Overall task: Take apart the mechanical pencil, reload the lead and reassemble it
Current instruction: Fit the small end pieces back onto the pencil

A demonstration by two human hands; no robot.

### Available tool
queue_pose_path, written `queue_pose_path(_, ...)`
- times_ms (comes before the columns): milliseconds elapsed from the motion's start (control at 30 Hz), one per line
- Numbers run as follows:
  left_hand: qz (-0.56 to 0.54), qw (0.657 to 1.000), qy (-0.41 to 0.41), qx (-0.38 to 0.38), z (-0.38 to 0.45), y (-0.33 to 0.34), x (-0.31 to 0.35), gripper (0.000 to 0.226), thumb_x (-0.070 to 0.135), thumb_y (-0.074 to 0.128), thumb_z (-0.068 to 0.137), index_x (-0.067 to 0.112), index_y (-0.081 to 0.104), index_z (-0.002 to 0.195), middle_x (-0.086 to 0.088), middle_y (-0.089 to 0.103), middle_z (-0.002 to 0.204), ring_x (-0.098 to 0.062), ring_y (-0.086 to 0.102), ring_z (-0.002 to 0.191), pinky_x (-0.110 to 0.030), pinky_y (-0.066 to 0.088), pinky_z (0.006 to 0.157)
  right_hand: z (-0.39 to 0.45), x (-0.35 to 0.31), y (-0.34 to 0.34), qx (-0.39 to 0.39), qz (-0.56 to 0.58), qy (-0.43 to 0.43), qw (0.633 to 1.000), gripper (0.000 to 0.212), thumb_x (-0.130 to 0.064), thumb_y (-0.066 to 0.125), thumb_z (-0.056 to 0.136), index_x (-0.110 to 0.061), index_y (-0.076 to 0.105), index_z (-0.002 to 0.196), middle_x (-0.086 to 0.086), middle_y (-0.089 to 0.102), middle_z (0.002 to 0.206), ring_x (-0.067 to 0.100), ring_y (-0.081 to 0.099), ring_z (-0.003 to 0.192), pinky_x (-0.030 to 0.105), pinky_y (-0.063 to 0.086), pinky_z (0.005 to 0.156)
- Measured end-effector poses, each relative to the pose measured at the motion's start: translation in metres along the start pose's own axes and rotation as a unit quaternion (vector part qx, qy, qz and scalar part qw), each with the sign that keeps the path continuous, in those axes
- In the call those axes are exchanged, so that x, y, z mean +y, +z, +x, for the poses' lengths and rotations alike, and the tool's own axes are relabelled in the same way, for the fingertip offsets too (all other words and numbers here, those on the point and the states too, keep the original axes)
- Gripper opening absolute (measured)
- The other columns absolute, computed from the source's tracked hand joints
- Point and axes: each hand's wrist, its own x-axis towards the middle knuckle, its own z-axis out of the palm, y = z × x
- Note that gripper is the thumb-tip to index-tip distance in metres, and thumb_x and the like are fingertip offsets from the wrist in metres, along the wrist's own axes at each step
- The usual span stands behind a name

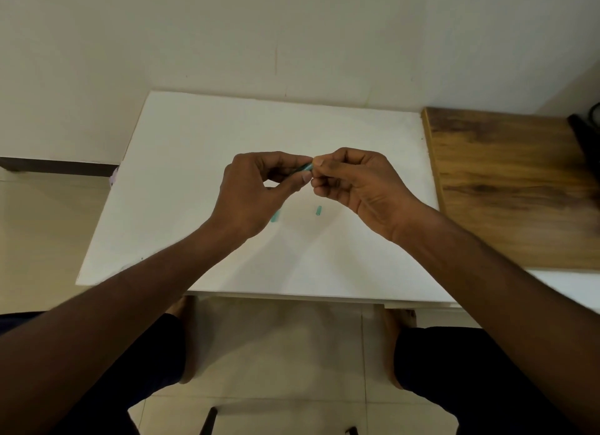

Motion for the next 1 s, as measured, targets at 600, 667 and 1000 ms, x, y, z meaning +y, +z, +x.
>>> queue_pose_path(600, 0.034, 0.999, 0.037, -0.011, -0.002, -0.002, 0.000, 0.018, 0.027, 0.083, 0.096, 0.032, 0.085, 0.112, 0.023, 0.083, 0.096, -0.002, 0.077, 0.093, -0.029, 0.067, 0.077, 0.002, 0.000, -0.003, -0.005, 0.027, 0.038, 0.999, 0.011, 0.003, 0.069, 0.094, -0.002, 0.076, 0.088, 0.016, 0.076, 0.080, 0.025, 0.075, 0.072, 0.031, 0.064, 0.075)
queue_pose_path(667, 0.030, 0.999, 0.037, -0.011, -0.002, -0.001, 0.000, 0.018, 0.026, 0.083, 0.096, 0.029, 0.085, 0.113, 0.020, 0.083, 0.097, -0.003, 0.078, 0.094, -0.033, 0.067, 0.078, 0.001, 0.001, -0.002, -0.006, 0.040, 0.049, 0.998, 0.011, 0.003, 0.069, 0.095, -0.002, 0.076, 0.088, 0.017, 0.075, 0.082, 0.025, 0.074, 0.073, 0.031, 0.064, 0.075)
queue_pose_path(1000, 0.004, 0.999, -0.019, 0.027, 0.008, -0.005, 0.002, 0.018, 0.035, 0.080, 0.098, 0.032, 0.084, 0.115, 0.016, 0.083, 0.099, -0.006, 0.078, 0.091, -0.023, 0.063, 0.075, 0.014, 0.021, -0.017, 0.053, -0.213, -0.028, 0.975, 0.018, -0.023, 0.085, 0.090, -0.009, 0.083, 0.101, 0.006, 0.081, 0.088, 0.018, 0.078, 0.079, 0.031, 0.064, 0.079)
